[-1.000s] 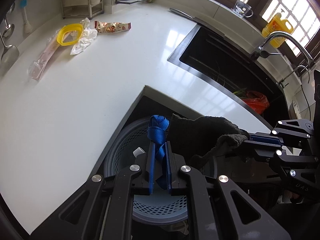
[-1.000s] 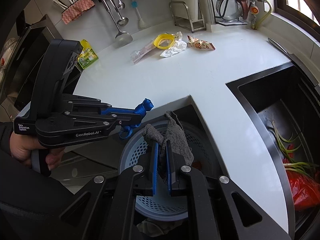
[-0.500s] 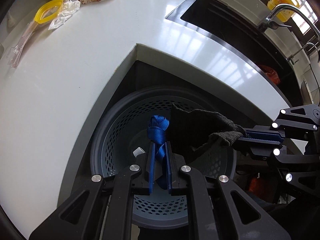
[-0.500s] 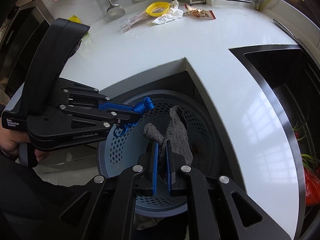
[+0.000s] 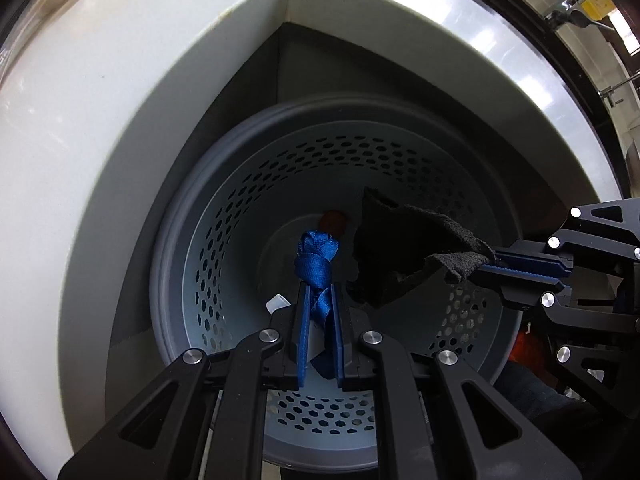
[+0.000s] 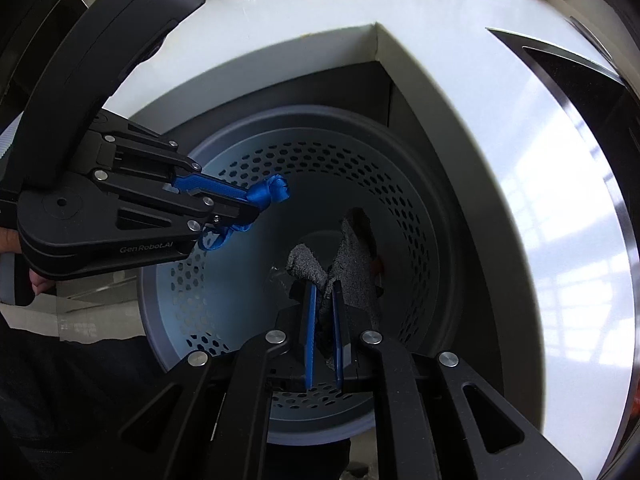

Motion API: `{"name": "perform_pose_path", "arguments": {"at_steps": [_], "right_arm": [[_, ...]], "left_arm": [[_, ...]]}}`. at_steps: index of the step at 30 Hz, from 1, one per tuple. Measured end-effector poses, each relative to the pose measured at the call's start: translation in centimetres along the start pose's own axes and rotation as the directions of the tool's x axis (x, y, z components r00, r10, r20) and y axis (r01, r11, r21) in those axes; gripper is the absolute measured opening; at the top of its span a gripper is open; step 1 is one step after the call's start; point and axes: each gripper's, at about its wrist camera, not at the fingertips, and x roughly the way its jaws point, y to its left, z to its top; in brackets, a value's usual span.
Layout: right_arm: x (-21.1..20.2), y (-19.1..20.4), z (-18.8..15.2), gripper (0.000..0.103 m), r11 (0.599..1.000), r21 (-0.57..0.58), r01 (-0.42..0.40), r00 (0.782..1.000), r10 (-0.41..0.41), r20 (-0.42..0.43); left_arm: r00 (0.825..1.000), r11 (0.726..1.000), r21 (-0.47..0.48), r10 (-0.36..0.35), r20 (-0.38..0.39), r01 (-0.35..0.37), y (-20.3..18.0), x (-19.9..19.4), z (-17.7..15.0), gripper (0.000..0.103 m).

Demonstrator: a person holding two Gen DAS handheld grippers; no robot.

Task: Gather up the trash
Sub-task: 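Open both grippers to drop the clip and cloth into the bin, then move both tools back toward the remaining trash on the counter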

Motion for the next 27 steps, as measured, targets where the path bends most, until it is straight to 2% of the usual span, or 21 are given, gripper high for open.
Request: {"name": "perform_pose_path", "arguments": {"at_steps": [10,11,12,13,14,15,17,18,21,27], "right_arm": [[2.1,0.5,1.2,0.007,0.999,-0.040,0.017,0.999,-0.019,-0.048],[2.1,0.5,1.0,0.009,0.999,-0.037,0.017,0.999,-0.018,-0.047],[2.2,0.6,1.1,0.022,0.999,-0.033,0.020,0.999,-0.022,-0.044],[2.1,0.6,1.2,0.034,0.999,-0.029,0.023,0.999,-0.024,-0.040],[1.8,0.6,1.2,0.054,0.999,-0.026,0.027,0.999,-0.027,-0.028],[1.6,0.6,1.3,0.058,0.999,-0.025,0.031,0.999,-0.031,-0.017],[1.3,0.5,1.4,0.058,0.999,-0.022,0.027,1.000,-0.027,-0.011],[1.0,0.5,1.5,0.059,0.999,-0.018,0.029,1.000,-0.029,-0.003],[0.1,0.3,1.7,0.060,1.000,-0.004,0.020,1.000,-0.020,0.022],[-3.9,-0.4,2.1,0.061,1.000,0.016,-0.009,0.991,0.007,0.133]], "left_arm": [[1.000,1.000,0.001,-0.018,-0.023,0.018,-0.5,0.7,-0.2,0.017],[1.000,1.000,-0.001,-0.019,-0.021,0.019,-0.5,0.7,-0.2,0.025],[1.000,1.000,-0.004,-0.017,-0.016,0.017,-0.5,0.7,-0.1,0.038],[1.000,1.000,-0.009,-0.011,-0.005,0.011,-0.4,0.5,-0.1,0.046],[1.000,1.000,-0.015,-0.002,0.010,0.002,-0.3,0.2,-0.1,0.058],[1.000,1.000,-0.021,0.003,0.023,-0.002,-0.2,-0.1,-0.2,0.062],[1.000,1.000,-0.028,-0.006,0.031,0.007,-0.2,-0.6,-0.2,0.064],[0.999,1.000,-0.030,0.001,0.035,0.000,-0.2,-0.9,-0.2,0.070],[0.998,0.999,-0.050,-0.005,0.055,0.008,-0.4,-2.0,-0.3,0.073],[0.986,0.993,-0.115,-0.016,0.163,0.036,0.9,-6.6,-0.6,0.079]]}}
